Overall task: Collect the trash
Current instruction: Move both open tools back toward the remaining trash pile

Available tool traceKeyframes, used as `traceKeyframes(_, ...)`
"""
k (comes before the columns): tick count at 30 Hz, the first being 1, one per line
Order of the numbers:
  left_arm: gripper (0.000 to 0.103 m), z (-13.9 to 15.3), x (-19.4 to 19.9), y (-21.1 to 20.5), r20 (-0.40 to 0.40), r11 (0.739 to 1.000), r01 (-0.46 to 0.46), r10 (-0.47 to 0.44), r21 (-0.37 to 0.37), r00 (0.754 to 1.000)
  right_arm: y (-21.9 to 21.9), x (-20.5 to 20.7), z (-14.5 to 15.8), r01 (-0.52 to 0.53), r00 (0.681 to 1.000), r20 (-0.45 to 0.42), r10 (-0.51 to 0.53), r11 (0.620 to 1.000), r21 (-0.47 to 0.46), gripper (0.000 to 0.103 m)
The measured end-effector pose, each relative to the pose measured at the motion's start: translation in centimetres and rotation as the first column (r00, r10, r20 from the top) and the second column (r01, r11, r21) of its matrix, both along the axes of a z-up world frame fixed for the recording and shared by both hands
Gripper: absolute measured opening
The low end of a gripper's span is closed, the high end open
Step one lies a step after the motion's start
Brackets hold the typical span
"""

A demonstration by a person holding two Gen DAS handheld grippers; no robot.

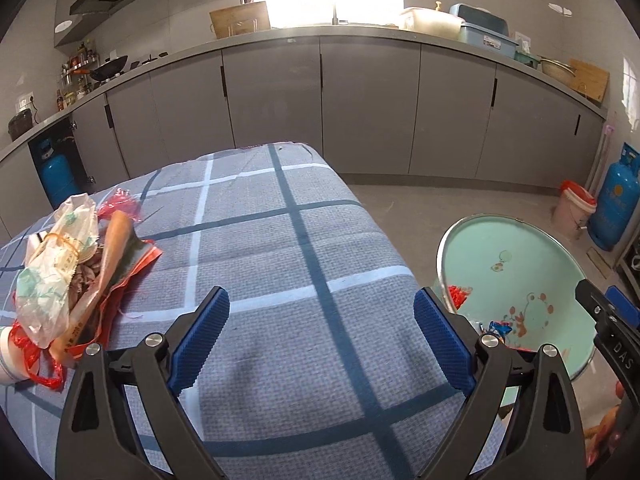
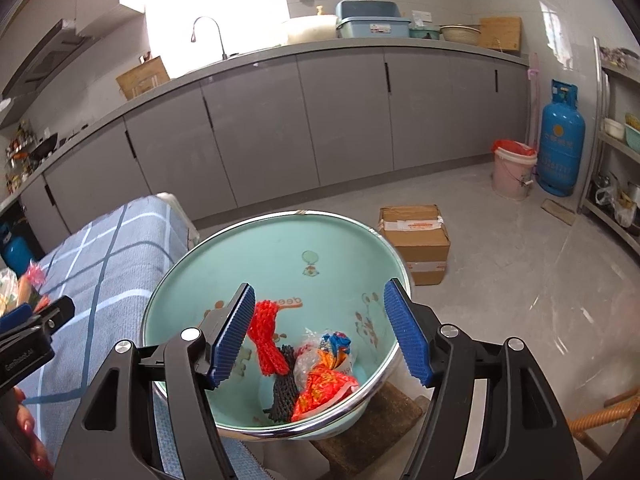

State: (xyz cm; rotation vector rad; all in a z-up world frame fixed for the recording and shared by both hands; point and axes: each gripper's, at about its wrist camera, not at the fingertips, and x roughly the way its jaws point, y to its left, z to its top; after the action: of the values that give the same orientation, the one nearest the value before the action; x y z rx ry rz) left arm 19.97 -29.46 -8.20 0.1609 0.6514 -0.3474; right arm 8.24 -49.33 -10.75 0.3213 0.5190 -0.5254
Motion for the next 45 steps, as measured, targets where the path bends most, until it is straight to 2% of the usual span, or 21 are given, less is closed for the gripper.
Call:
traceKeyframes(8,0.092,0.1,-0.6,2.6,0.016,0.999,-0.037,0.037,0.005,0.999,2.2,0.9,0.1,-0.063,0.998,-0.017,0.062,0.997,-0.053,0.067)
traceKeyframes(18,0.095,0.1,-1.5,7.8,0.047,0.994,-0.111,0.111,0.013,0.993,5.0,1.4,0.8,-0.128,0.992,-0.017,0.127,0.987,-0.102,0.067)
traceKeyframes(25,0.095,0.2,-2.5,11.9,0.062,0.986,-0.168,0.167,0.013,0.984,8.0,1.6,0.9,-0.212,0.977,-0.037,0.209,0.965,-0.156,0.07)
traceKeyframes(28,0.095,-0.1,-3.1,13.7,0.061,0.982,-0.188,0.186,0.026,0.981,9.0,1.6,0.8,-0.244,0.97,-0.044,0.24,0.957,-0.155,0.077)
traceKeyframes(30,0.095,-0.3,-3.5,15.3,0.061,0.978,-0.204,0.202,0.032,0.977,9.8,1.7,0.7,-0.262,0.965,-0.057,0.256,0.951,-0.165,0.077)
traceKeyframes(40,0.095,-0.8,-4.4,22.5,0.054,0.949,-0.314,0.312,0.015,0.948,13.6,2.9,1.4,-0.332,0.943,-0.064,0.327,0.933,-0.135,0.081)
traceKeyframes(45,0.096,-0.8,-4.4,26.3,0.035,0.92,-0.393,0.393,-0.014,0.919,16.9,4.1,2.3,-0.394,0.919,-0.065,0.389,0.914,-0.098,0.084)
